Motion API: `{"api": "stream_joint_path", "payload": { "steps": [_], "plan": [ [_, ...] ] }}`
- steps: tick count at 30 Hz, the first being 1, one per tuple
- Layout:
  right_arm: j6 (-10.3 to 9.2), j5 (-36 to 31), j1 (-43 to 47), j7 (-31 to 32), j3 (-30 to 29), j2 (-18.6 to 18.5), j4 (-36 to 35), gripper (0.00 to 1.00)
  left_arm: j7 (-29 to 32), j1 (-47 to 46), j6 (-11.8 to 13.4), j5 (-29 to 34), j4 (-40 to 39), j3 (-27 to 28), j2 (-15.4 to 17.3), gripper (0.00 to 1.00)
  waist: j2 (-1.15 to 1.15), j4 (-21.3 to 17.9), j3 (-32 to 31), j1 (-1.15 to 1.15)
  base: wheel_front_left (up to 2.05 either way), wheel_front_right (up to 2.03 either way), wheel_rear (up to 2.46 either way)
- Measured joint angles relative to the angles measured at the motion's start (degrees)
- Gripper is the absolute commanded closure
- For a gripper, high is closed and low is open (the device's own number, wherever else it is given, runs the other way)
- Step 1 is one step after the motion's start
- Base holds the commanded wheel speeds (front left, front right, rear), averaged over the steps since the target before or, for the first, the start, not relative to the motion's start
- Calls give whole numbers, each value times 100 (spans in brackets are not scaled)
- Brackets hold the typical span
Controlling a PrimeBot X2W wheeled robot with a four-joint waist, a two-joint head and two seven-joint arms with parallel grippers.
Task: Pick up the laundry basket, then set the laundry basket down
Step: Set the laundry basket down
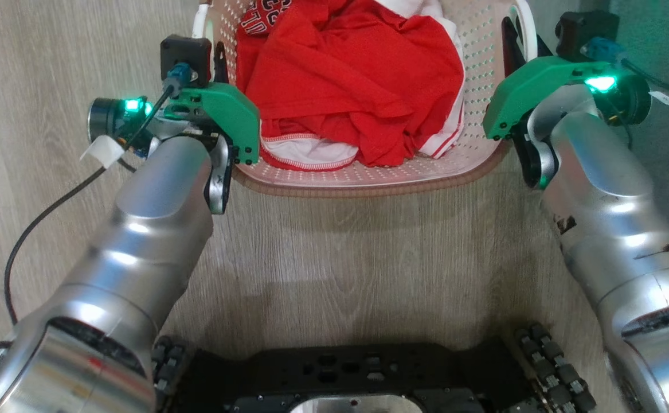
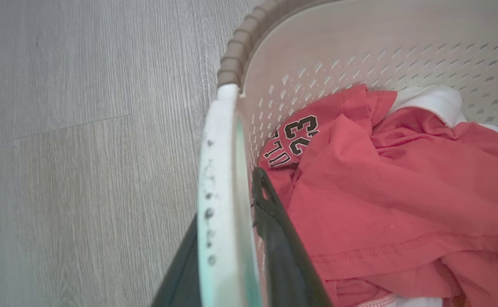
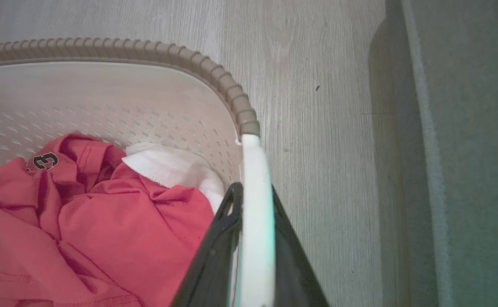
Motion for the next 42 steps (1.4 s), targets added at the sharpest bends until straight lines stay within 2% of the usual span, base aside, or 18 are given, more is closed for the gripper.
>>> {"api": "stream_joint_path", "payload": {
  "steps": [19,21,22,23,24,26,27,29,31,32,33,34,42],
  "plan": [
    [0,-153,-194,-1,-78,-5,-69,100,0,-122,-32,375,1,387,-51,100,0,16,392,-1,0,0,0],
    [0,-203,-194,-1,-96,-5,-88,96,0,-122,-32,405,2,422,-56,100,0,15,400,-1,0,0,0],
    [0,-218,-194,-1,-102,-5,-93,87,0,-122,-32,404,3,450,-59,100,0,15,401,-1,0,0,0],
    [0,-235,-194,-1,-105,-5,-97,81,0,-122,-32,405,5,480,-64,78,0,15,401,-1,0,0,0],
    [0,-243,-194,-1,-105,-5,-99,75,0,-121,-32,413,11,502,-67,67,0,15,401,-1,0,0,0],
    [0,-276,-196,-8,-105,-31,-122,69,0,-115,-51,422,42,512,-52,60,0,9,395,-1,0,0,0],
    [0,-299,-196,-8,-103,-51,-125,68,0,-104,-64,422,46,513,-46,54,0,6,392,-1,0,0,0],
    [0,-302,-196,-8,-108,-77,-125,61,0,-94,-71,420,47,511,-46,27,0,4,390,-1,0,0,0],
    [0,-302,-196,-8,-109,-97,-125,53,0,-93,-69,402,47,511,-46,16,0,1,388,-1,0,0,0],
    [0,-302,-196,-8,-110,-98,-125,27,0,-91,-68,400,48,510,-45,0,0,-1,388,-1,0,0,0],
    [0,-302,-196,-8,-111,-98,-125,4,0,-88,-67,394,51,509,-45,0,0,-3,386,-1,0,0,0],
    [0,-302,-196,-8,-111,-98,-129,0,0,-87,-64,393,54,509,-45,0,0,-7,382,-1,0,0,0],
    [0,-312,-178,-8,-148,-99,-387,0,0,-70,11,364,14,561,-45,0,0,-44,203,-1,0,0,0]
  ]
}}
